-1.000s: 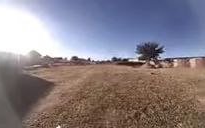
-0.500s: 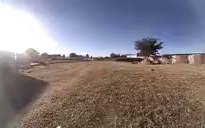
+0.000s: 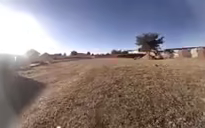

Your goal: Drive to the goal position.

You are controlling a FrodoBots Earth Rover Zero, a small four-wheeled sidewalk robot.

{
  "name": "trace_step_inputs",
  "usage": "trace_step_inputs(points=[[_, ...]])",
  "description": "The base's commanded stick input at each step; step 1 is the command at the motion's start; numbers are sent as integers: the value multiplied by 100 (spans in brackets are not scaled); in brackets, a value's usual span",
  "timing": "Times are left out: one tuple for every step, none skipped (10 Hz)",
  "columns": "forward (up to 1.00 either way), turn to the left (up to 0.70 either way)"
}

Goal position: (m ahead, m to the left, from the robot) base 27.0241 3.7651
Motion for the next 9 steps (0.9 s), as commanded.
trace_step_inputs(points=[[50, 0], [50, 0], [50, 0], [50, 0], [50, 0], [50, 0], [50, 0], [50, 0], [50, 0]])
